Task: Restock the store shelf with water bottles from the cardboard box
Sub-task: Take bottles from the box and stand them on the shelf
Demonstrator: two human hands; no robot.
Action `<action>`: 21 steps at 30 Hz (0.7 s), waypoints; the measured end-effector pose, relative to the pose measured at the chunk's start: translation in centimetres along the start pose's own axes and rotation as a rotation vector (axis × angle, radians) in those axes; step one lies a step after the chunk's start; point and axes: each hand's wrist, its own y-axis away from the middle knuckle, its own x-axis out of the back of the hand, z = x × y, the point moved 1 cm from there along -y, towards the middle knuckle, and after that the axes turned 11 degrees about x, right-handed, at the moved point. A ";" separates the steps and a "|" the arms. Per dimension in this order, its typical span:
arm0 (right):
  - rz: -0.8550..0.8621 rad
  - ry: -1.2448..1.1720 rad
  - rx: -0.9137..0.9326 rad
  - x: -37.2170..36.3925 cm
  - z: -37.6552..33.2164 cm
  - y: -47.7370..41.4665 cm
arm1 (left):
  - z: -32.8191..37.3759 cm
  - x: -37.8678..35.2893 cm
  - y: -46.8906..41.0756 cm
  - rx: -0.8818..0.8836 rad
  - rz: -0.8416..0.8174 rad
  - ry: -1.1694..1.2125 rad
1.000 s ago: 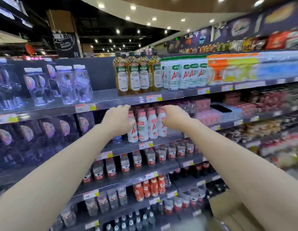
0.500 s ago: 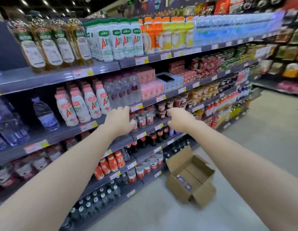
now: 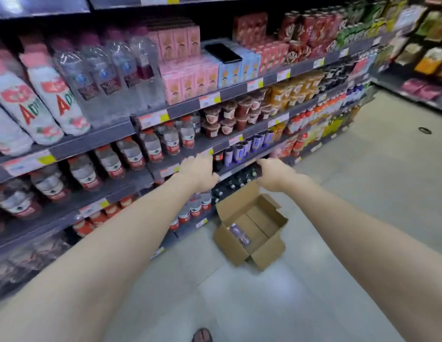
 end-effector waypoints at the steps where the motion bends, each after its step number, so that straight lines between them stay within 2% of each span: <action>1: -0.009 -0.005 -0.005 -0.2 1.2 -1.2 | 0.8 -0.4 -1.5 -0.008 -0.019 0.008; 8: -0.074 -0.045 -0.002 -1.8 8.4 -9.3 | 5.7 -4.3 -10.8 0.065 -0.142 0.077; 13: -0.192 0.039 0.097 -4.3 14.7 -16.5 | 10.3 -8.2 -17.4 0.188 -0.199 0.071; 17: -0.348 0.085 0.205 -5.9 19.2 -23.9 | 14.1 -11.0 -22.4 0.353 -0.207 0.093; 21: -0.469 0.125 0.322 -6.0 22.5 -28.0 | 17.9 -14.1 -24.2 0.527 -0.304 0.175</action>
